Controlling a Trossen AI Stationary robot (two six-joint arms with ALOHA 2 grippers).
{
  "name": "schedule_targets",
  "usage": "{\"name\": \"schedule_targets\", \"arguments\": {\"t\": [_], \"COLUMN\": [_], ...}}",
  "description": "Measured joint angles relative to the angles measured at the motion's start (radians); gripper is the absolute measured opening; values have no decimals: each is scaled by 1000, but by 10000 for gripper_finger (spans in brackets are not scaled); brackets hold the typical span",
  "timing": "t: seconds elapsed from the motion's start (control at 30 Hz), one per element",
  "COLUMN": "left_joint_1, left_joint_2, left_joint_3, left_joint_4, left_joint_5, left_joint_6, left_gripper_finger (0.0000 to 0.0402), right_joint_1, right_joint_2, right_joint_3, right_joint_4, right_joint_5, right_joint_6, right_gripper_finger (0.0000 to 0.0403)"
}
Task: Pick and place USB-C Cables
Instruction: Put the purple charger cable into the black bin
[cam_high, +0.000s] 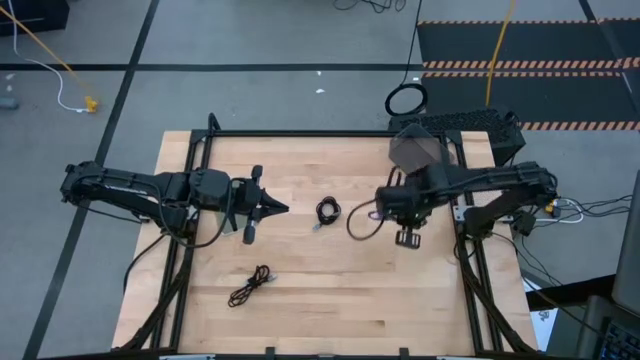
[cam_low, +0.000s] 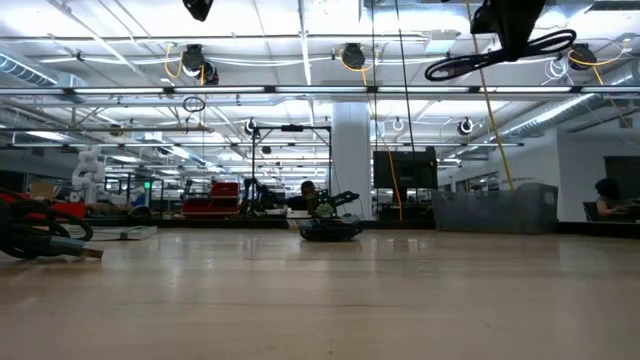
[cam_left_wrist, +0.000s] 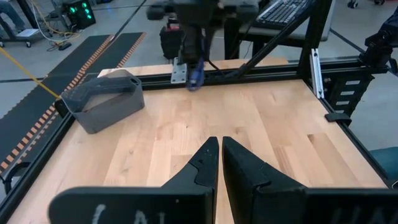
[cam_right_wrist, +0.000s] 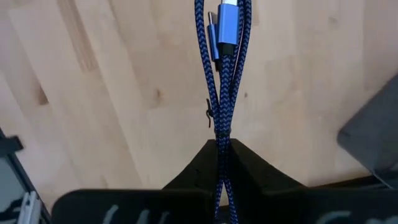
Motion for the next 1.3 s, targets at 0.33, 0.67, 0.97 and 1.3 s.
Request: {"name": "schedule_targets", "arguments": {"t": [0.33,0.67,0.97,1.3], "left_joint_1": [0,0,0,0], "left_joint_2": [0,0,0,0], "left_joint_3": [0,0,0,0], "left_joint_4": [6,1,0,0], "left_joint_5": [0,0,0,0], "left_joint_6": [0,-3,-3,-3], "left_gripper_finger": [26,26,26,26], "right_joint_1": [-188,-400,-592,-804], "right_joint_2": [-71,-70,-70,-70], "right_joint_3": [-1,-1,-1,-2], "right_joint_4": [-21,-19,-14,28], "right_joint_5": [195,264,306,251], "right_joint_6": [57,-39,-198,-411], "right_gripper_finger": [13,13,13,13]}}
